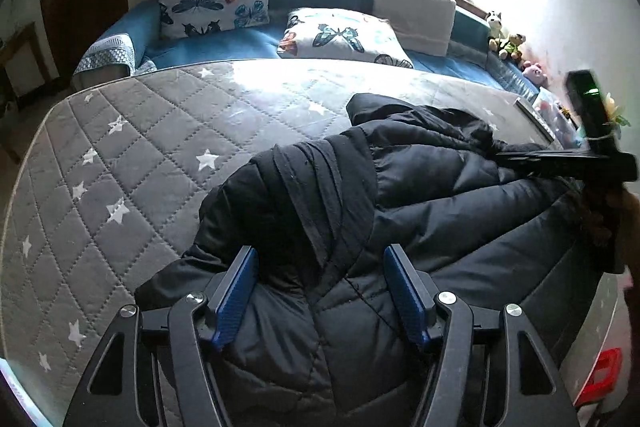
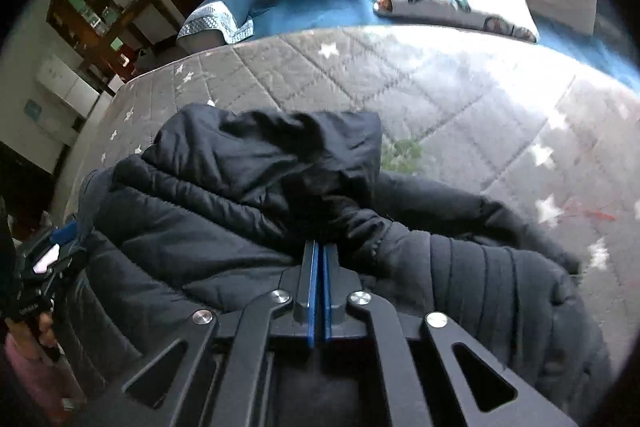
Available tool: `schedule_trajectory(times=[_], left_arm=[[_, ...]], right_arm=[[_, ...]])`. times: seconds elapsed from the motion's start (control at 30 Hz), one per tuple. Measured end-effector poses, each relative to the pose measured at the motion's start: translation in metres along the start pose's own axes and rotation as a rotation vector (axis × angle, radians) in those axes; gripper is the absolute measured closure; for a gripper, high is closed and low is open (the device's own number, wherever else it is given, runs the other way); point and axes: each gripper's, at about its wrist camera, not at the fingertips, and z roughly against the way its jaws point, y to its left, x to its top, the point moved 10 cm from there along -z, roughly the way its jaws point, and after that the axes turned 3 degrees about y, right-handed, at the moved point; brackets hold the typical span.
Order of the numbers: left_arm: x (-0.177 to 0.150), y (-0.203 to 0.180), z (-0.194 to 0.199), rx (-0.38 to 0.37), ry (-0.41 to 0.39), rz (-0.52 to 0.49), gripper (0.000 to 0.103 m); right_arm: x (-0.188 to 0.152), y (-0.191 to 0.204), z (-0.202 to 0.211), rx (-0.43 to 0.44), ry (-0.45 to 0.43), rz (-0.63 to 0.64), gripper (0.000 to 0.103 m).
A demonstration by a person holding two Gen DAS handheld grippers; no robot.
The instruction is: Fold large clothes
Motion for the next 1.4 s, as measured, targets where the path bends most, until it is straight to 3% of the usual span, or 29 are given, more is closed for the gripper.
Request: schedule_trajectory(times=[0.17,0.23,0.3,0.33,0.47,0.6,0.77,0.9,1.0,1.1,1.23,1.4], left_arm=[[0.017,-0.018,0.036,0.033,-0.110,-0.075,0.034],[0.022,-0.028,0.052,0.017,-0.149,-0.094,0.034],[0.025,-0.034,0.053,0.007,-0.145,-0.095,0.034],[0.027,-0.032,0.047,0.009,-0.130,-0.084,0.034],[0.028,-0.011,0.013,0.067,-0.055,-0.050,0.034],[0.028,0.006,-0.007,0.006,-0.022,0.041,0.034],[0.030,0.007,-0.021,0.098,-0.030,-0.023,0.032],[0.032,0.006,-0.026,0.126,-0.030,-0.025,0.031],[0.029,0.004,-0.004,0.133,-0.059,-0.021,0.032],[0.021,-0.004,0.035,0.093,-0.120,-0.014,0.032],[-0.008,-0.030,0.086,0.028,-0.177,-0.053,0.032],[-0.051,-0.062,0.107,-0.038,-0.177,-0.086,0.032]], right_arm=[[-0.016,0.019,0.047,-0.043,-0.033,0.078,0.092],[-0.028,0.027,0.063,-0.055,-0.042,0.111,0.078],[-0.046,0.033,0.075,-0.065,-0.037,0.138,0.050],[-0.052,0.035,0.077,-0.069,-0.038,0.145,0.048],[-0.083,0.042,0.079,-0.045,-0.011,0.155,0.048],[-0.098,0.043,0.070,-0.056,0.002,0.172,0.046],[-0.099,0.034,0.046,-0.058,0.032,0.147,0.043],[-0.102,0.034,0.033,-0.087,0.032,0.163,0.043],[-0.102,0.034,0.042,-0.085,0.035,0.170,0.043],[-0.105,0.035,0.069,-0.069,-0.007,0.146,0.043],[-0.117,0.022,0.098,-0.079,-0.033,0.111,0.041],[-0.143,-0.001,0.104,-0.118,-0.013,0.084,0.041]])
